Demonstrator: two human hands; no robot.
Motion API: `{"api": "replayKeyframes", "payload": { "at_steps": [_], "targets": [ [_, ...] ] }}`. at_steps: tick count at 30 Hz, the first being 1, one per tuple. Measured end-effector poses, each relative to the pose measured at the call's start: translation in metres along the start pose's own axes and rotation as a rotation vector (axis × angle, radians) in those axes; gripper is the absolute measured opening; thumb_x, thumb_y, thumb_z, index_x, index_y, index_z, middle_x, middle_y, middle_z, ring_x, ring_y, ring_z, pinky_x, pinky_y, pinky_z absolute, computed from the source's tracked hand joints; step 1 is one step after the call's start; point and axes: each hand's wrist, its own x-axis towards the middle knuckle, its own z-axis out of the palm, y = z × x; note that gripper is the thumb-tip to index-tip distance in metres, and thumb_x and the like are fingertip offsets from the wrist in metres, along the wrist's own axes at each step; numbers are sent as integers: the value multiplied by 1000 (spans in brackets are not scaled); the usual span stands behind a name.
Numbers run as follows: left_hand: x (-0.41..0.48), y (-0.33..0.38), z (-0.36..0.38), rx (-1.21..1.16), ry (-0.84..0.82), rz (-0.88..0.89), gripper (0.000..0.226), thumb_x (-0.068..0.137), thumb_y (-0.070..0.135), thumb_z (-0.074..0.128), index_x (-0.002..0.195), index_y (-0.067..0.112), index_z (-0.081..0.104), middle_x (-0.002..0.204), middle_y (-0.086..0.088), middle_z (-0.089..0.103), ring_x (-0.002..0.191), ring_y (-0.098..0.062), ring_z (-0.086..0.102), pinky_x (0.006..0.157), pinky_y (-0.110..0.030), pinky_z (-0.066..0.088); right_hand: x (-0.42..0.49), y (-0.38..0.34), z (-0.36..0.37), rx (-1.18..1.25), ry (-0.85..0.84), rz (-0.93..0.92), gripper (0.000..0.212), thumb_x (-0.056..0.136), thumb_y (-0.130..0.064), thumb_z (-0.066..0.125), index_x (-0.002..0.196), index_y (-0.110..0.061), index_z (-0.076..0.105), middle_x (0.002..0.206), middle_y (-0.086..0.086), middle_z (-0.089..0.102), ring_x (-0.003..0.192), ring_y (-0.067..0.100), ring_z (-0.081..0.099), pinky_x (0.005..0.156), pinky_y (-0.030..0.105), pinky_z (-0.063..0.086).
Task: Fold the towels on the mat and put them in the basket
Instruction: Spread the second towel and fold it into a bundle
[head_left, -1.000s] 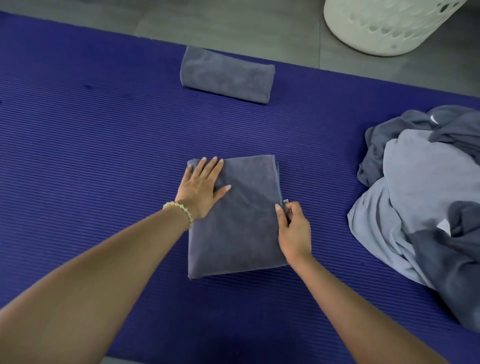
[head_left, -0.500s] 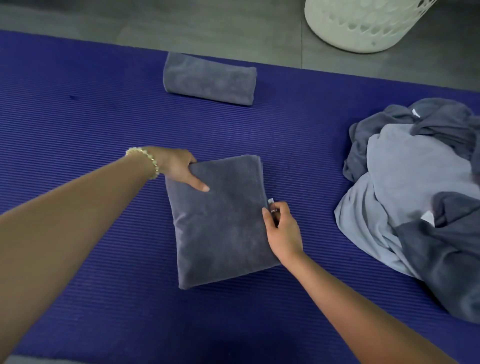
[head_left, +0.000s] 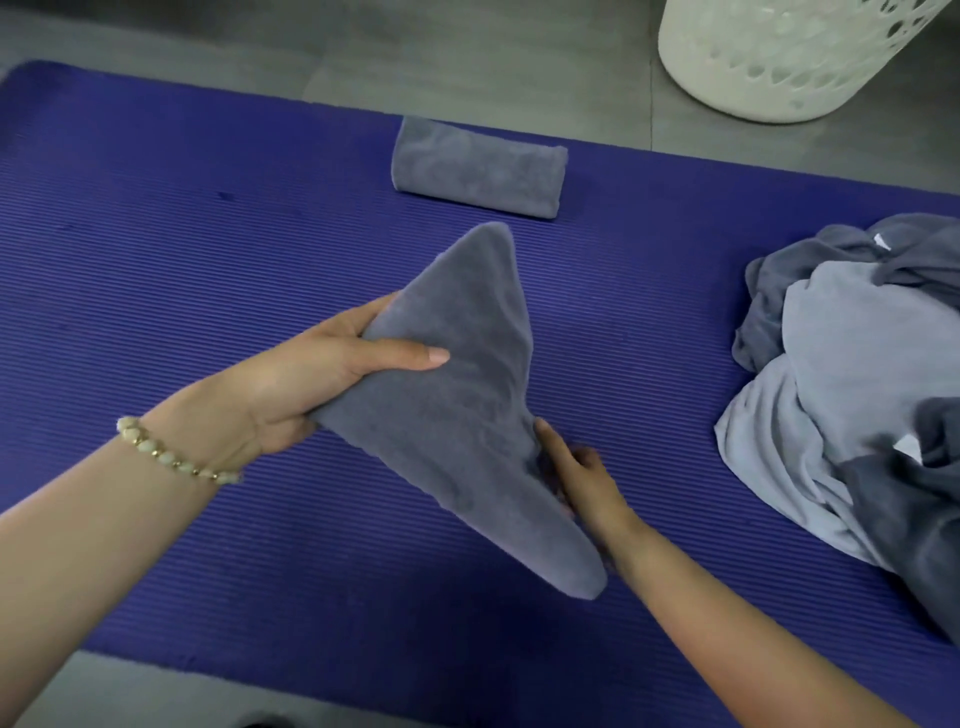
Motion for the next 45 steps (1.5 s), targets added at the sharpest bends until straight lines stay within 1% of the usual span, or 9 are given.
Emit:
{"api": "replayKeyframes", "payload": {
  "at_steps": [4, 9, 15, 18, 22, 30, 35, 41, 45],
  "targets": [
    [-16, -6, -17, -113, 68, 170, 50, 74, 20, 73, 121, 31, 59, 112, 3, 71, 101, -20, 69, 78, -29, 58, -17, -20, 12, 406, -513, 209, 51, 94, -50, 45, 124, -13, 63, 118, 11, 68, 108, 26, 66, 95, 39, 52],
    [-18, -27, -48, 75, 266, 422, 73, 80, 19, 64, 143, 40, 32, 131, 20, 55, 113, 2, 58, 84, -14, 51, -2, -50, 14, 389, -260, -173, 35, 93, -27, 56, 124, -11, 58, 114, 10, 70, 103, 20, 68, 79, 23, 57],
    [27, -130, -70, 314, 459, 79, 96, 85, 35, 65, 153, 25, -2, 148, 7, 42, 112, -9, 60, 101, -29, 44, 44, -29, 4, -165, 179, -333, 47, 92, -29, 61, 136, -25, 44, 121, -5, 62, 105, 11, 62, 92, 29, 50],
    [34, -173, -57, 795, 498, 193, 85, 87, 61, 48, 153, 21, 13, 157, 6, 16, 144, -13, 20, 116, -25, 14, 53, 2, 4, -506, 334, -522, 53, 94, -27, 58, 143, -21, 38, 142, -4, 44, 125, 10, 47, 99, 25, 41],
    [48, -203, -32, 1346, 238, 412, 79, 85, 69, 32, 152, 30, 16, 158, -1, 19, 146, -23, 15, 121, -40, 6, 47, 23, 15, -1061, 50, -931, 59, 95, -49, 42, 148, -26, 32, 156, -10, 22, 144, 6, 16, 117, 26, 13],
    [79, -192, -20, 1447, 293, 239, 82, 77, 63, 50, 146, 27, 24, 149, -5, 41, 135, -31, 42, 104, -57, 32, 79, 22, 22, -1548, -107, -870, 80, 85, -73, 18, 149, -36, -13, 160, -11, -14, 146, 6, -13, 121, 36, -6],
    [85, -184, -20, 1483, 303, 270, 73, 88, 49, 55, 150, 26, 25, 155, -5, 30, 142, -32, 30, 110, -55, 28, 82, 21, 22, -1504, -69, -897, 79, 88, -64, 34, 152, -31, 0, 160, -9, -4, 146, 8, -8, 118, 34, -7],
    [76, -147, -24, 1411, 160, 202, 55, 99, 46, 37, 150, 31, 25, 156, 6, 29, 144, -19, 25, 114, -32, 23, 69, -5, 16, -1280, -116, -759, 56, 95, -39, 52, 147, -29, 34, 155, -13, 27, 144, 5, 21, 114, 28, 25],
    [52, -113, -36, 1077, -35, 118, 36, 92, 55, 46, 106, 28, 66, 99, 10, 68, 92, -7, 62, 89, -27, 49, 53, -36, 10, -1023, -316, -519, 26, 89, -40, 63, 91, -15, 70, 77, -9, 65, 69, 5, 57, 67, 27, 47]
  ]
}}
